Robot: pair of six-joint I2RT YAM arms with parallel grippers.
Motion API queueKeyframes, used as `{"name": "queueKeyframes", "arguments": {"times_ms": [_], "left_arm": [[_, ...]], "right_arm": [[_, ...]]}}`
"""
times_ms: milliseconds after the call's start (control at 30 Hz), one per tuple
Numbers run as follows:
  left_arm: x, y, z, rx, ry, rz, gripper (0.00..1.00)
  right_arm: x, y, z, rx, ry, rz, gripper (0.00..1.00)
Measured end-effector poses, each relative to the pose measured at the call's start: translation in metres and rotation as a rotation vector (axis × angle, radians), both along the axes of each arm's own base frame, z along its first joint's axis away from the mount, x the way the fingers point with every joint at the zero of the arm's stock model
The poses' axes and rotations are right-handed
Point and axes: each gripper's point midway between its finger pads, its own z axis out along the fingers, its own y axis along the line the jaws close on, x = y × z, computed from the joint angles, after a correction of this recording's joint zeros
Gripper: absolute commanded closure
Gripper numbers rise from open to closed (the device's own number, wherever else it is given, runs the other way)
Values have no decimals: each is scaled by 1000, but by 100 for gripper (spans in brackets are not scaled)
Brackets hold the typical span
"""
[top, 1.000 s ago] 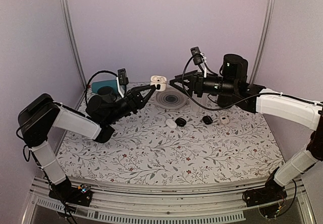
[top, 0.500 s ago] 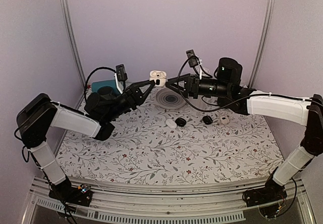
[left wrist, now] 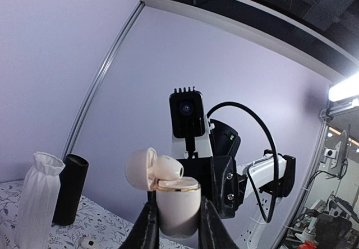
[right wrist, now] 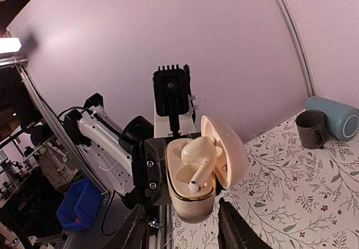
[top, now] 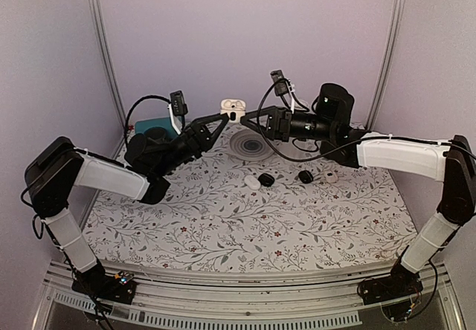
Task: Insert the wireless bluetooth earbuds into the charging case
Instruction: Pass from the left arm to the right
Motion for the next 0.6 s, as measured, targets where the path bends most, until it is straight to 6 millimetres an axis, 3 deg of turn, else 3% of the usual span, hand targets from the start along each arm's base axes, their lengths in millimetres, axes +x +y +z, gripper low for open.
{"name": "queueKeyframes", "arguments": {"times_ms": [167, 600], "left_arm": [[0, -1, 3, -7, -5, -3, 100], [-2, -2, 5, -9, -7, -13, 100]], "right_arm": [[-1, 1, 10, 23, -22, 6, 61], [-1, 2, 13, 27, -29, 12, 72]]}}
